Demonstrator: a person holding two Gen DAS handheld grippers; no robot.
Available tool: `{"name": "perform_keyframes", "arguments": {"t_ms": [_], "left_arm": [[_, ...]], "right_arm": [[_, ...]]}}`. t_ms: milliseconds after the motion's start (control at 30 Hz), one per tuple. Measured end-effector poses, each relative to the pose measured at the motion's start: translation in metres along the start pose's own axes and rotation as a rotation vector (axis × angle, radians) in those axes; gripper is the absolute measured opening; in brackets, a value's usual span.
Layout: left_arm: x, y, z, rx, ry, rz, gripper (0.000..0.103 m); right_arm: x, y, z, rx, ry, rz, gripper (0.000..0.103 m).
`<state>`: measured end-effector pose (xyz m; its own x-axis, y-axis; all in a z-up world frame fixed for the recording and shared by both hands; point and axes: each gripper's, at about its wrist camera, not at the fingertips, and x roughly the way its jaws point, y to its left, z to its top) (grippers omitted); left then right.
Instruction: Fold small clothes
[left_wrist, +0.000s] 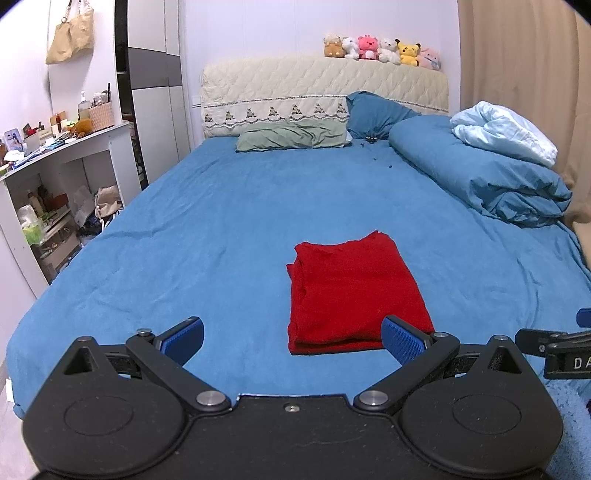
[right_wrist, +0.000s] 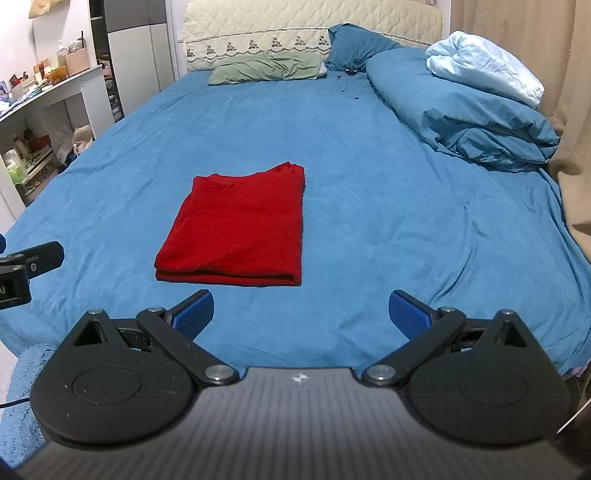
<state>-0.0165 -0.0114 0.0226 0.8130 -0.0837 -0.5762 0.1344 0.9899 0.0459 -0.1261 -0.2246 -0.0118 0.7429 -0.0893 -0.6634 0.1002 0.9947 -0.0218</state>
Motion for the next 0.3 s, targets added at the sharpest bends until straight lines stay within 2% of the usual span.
{"name": "perform_keyframes", "arguments": {"t_ms": [167,300], "left_arm": [[0.0,0.0049,0.0002,-0.033,-0.004,-0.01,0.103],[-0.0009,0.0064,0.0004,-0.024,-0.021,0.011,0.103]], "right_arm": [[0.0001,-0.0011,0.0017,-0.003,0.0,0.007,0.103],[0.0009,-0.0017,0.0022,-0.001,0.0,0.009,0.103]]}}
